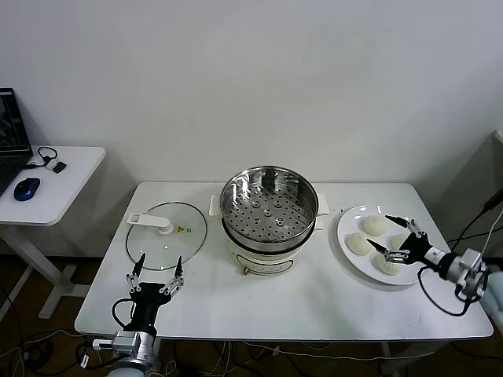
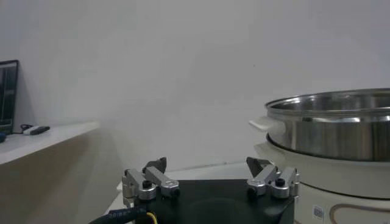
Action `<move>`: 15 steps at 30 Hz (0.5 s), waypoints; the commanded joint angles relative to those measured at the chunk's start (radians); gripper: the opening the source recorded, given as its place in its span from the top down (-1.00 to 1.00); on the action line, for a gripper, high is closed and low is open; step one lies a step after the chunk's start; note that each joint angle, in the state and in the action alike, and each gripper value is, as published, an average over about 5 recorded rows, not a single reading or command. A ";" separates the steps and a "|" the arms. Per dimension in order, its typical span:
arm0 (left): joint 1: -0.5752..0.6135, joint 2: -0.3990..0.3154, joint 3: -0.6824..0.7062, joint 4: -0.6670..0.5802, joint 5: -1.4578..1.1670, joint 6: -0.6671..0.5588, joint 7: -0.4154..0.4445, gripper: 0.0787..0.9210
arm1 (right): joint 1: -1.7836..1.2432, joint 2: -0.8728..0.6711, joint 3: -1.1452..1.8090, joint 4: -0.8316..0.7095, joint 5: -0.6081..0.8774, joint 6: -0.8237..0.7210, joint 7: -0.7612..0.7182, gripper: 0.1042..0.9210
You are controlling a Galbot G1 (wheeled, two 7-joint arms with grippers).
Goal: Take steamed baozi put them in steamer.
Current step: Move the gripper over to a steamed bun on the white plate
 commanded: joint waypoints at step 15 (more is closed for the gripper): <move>0.000 0.008 0.000 -0.009 -0.009 0.000 0.001 -0.77 | 1.287 0.088 -1.240 -0.622 -0.352 0.057 -0.394 -0.76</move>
